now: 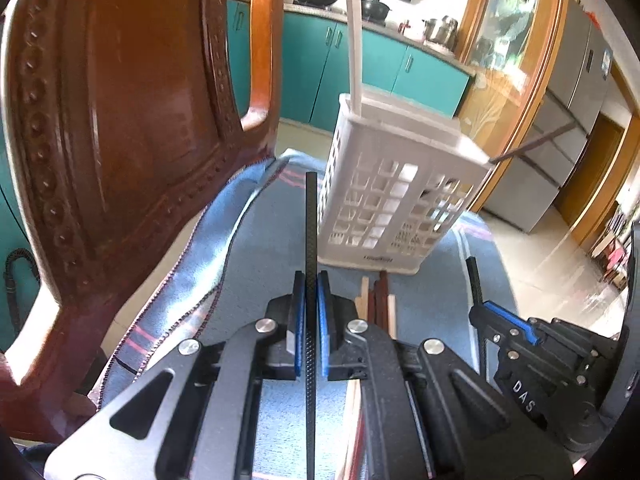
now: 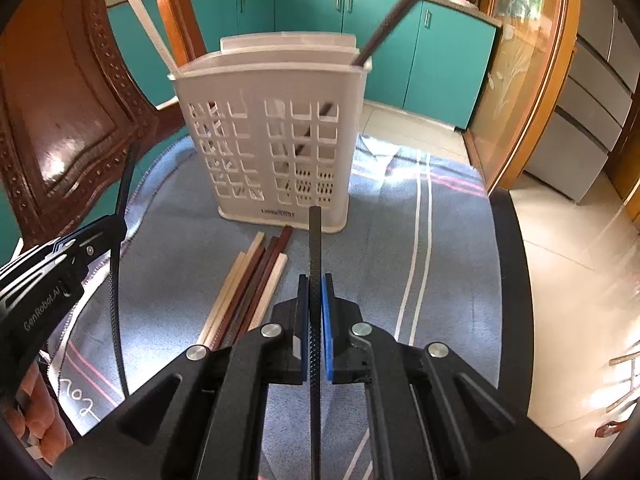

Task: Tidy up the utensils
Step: 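Lift both black chopsticks over the white basket and open both grippers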

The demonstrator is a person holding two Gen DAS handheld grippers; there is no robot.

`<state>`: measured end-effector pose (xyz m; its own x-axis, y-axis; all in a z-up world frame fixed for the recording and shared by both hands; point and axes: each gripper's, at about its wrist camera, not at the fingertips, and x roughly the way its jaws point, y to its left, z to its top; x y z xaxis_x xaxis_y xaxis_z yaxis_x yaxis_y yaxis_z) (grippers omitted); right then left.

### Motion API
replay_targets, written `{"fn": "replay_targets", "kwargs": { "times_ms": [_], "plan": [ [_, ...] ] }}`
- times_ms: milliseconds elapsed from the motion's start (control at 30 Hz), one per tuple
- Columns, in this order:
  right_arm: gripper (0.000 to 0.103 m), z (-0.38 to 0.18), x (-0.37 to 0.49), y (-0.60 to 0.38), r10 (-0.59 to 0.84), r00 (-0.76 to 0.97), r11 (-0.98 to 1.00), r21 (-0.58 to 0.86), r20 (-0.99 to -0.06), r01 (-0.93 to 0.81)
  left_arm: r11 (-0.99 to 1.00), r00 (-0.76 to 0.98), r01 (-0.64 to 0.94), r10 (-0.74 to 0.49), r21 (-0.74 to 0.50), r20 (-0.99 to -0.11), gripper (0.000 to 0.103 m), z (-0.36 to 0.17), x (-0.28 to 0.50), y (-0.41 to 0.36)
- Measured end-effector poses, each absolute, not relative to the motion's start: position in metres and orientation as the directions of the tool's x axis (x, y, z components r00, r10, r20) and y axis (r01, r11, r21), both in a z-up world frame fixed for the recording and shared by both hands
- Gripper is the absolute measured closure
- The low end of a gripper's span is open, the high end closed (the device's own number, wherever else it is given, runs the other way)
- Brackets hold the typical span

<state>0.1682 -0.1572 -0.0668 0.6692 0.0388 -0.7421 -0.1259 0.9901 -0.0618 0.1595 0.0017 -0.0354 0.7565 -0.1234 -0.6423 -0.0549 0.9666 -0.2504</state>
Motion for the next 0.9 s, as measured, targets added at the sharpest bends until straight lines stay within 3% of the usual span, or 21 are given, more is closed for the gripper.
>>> {"fn": "replay_targets", "kwargs": {
  "times_ms": [200, 300, 500, 900],
  "plan": [
    [0.096, -0.047, 0.152, -0.155, 0.043, 0.73, 0.987, -0.085, -0.682, -0.138, 0.952, 0.834, -0.059, -0.119, -0.301, -0.539, 0.096, -0.005, 0.139, 0.018],
    [0.096, -0.035, 0.144, -0.157, 0.058, 0.753, 0.988, -0.071, -0.655, -0.138, 0.964, 0.886, -0.084, -0.043, -0.25, -0.461, 0.096, 0.015, 0.123, 0.022],
    [0.096, 0.002, 0.12, -0.161, 0.081, 0.828, 0.991, -0.047, -0.555, -0.128, 0.961, 0.937, -0.071, -0.028, -0.266, -0.349, 0.096, 0.055, 0.102, 0.03],
    [0.096, 0.089, 0.115, -0.181, 0.155, 0.906, 0.987, 0.096, -0.394, -0.127, 0.922, 0.971, -0.026, -0.068, -0.387, -0.228, 0.096, 0.117, 0.134, 0.036]
  ]
}}
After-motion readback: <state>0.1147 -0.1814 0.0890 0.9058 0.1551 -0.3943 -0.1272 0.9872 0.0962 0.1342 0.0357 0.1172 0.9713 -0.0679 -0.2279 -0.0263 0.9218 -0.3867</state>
